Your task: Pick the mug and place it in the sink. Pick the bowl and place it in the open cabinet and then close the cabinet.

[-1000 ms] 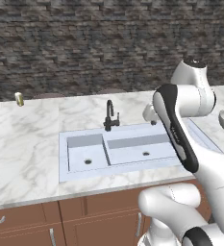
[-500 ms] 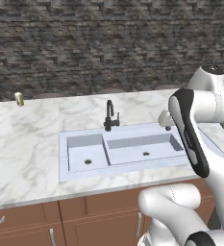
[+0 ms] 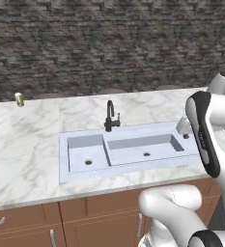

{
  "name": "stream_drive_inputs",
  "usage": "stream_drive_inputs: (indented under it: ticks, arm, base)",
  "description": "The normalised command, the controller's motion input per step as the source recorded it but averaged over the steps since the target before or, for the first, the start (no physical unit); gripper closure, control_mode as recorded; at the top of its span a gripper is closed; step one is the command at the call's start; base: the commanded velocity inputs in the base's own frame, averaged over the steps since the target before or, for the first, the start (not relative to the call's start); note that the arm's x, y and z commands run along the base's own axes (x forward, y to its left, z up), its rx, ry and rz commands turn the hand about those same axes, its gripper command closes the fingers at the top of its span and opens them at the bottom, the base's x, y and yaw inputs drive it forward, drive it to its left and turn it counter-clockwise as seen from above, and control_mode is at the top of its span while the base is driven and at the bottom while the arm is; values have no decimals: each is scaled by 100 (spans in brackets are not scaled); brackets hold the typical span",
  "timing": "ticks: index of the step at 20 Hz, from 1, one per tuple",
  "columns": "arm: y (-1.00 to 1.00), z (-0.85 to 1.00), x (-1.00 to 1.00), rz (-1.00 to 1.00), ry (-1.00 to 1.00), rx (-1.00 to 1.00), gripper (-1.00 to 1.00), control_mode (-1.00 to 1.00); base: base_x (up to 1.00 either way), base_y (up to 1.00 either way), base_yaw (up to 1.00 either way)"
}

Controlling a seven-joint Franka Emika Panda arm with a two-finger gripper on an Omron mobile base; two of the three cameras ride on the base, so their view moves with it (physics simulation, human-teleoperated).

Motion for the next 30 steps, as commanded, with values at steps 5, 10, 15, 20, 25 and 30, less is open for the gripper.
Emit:
stream_drive_inputs:
  ticks: [5, 10, 15, 20, 25, 30]
  arm:
    - [-56, -30, -16, 0, 7, 0, -100, -100]
    - [-55, -30, -15, 0, 5, 0, -100, -100]
    - [-53, -32, -9, 0, 3, 0, -100, -100]
    - [-51, -29, -1, 0, 0, 0, -100, -100]
    - [-49, -19, 0, 0, 0, 0, -100, -100]
    - [-47, -13, 0, 0, 0, 0, -100, -100]
  base:
    - [0, 0, 0]
    - [0, 0, 0]
    - [0, 0, 0]
    - [0, 0, 0]
    - [0, 0, 0]
    - [0, 0, 0]
